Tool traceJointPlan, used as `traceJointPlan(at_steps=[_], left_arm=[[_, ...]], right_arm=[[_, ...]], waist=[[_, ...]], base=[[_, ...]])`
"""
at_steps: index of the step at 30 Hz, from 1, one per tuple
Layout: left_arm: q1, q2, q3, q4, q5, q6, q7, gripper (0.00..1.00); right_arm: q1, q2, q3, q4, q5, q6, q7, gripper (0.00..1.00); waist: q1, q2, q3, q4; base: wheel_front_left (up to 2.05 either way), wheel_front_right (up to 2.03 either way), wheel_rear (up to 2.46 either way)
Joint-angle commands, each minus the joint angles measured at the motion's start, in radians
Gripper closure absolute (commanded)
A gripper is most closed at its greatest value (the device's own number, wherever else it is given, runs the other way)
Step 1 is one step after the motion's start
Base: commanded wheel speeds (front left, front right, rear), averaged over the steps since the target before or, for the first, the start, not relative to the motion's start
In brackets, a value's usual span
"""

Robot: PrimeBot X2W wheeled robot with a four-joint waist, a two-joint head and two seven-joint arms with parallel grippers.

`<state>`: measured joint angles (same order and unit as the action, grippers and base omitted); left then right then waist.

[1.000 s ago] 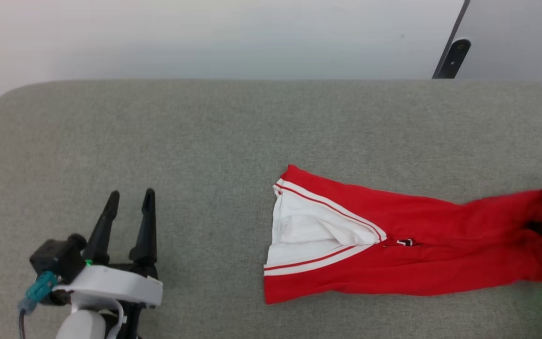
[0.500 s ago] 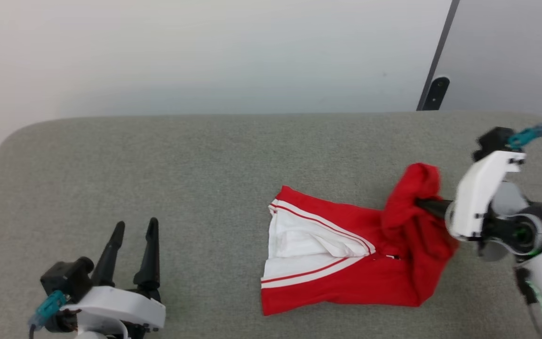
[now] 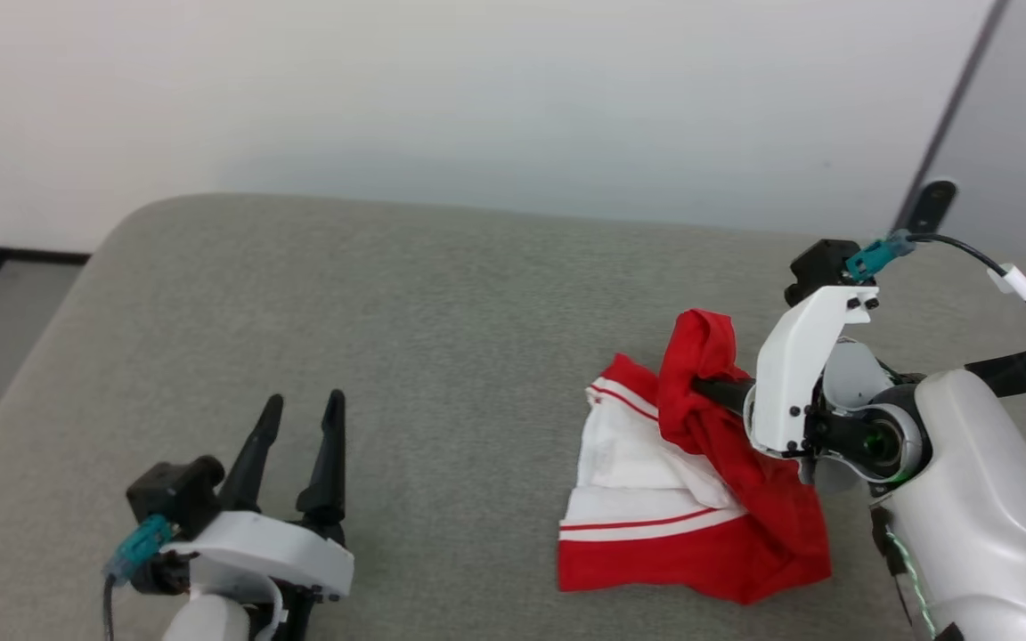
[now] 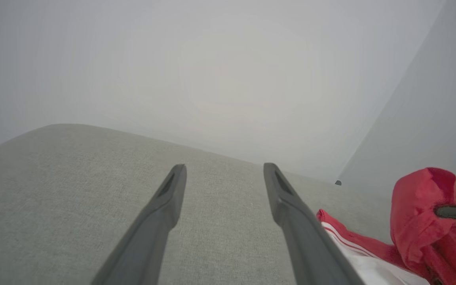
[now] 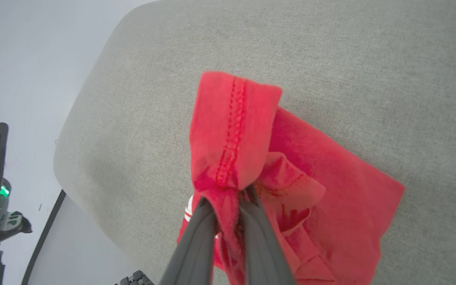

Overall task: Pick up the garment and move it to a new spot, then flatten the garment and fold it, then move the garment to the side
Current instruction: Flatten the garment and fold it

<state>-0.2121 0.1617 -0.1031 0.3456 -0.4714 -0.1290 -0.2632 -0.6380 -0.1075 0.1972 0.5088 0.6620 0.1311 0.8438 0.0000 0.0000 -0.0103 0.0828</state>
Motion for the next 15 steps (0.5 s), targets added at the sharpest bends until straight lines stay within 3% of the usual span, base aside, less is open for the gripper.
traceJointPlan(at_steps=[1,7,15], left_arm=[[-0.010,-0.001,-0.004,0.005,0.002,-0.001,0.001,0.00],[-0.037,-0.017,-0.023,0.024,-0.009,-0.002,0.000,0.00],[-0.061,-0.028,-0.033,0.042,-0.016,-0.002,-0.001,0.00]], right_arm=[[-0.007,0.007,-0.004,0.005,-0.012,-0.001,-0.007,1.00],[-0.005,0.034,-0.005,0.081,-0.082,-0.001,-0.011,1.00],[-0.009,0.047,0.087,0.159,-0.154,-0.001,-0.018,1.00]], waist=[[0.0000,0.0000,0.015,0.042],[0.0000,0.0000,0.043,0.089],[0.0000,0.0000,0.063,0.113]], base=[[0.00,0.00,0.00],[0.00,0.00,0.00],[0.00,0.00,0.00]])
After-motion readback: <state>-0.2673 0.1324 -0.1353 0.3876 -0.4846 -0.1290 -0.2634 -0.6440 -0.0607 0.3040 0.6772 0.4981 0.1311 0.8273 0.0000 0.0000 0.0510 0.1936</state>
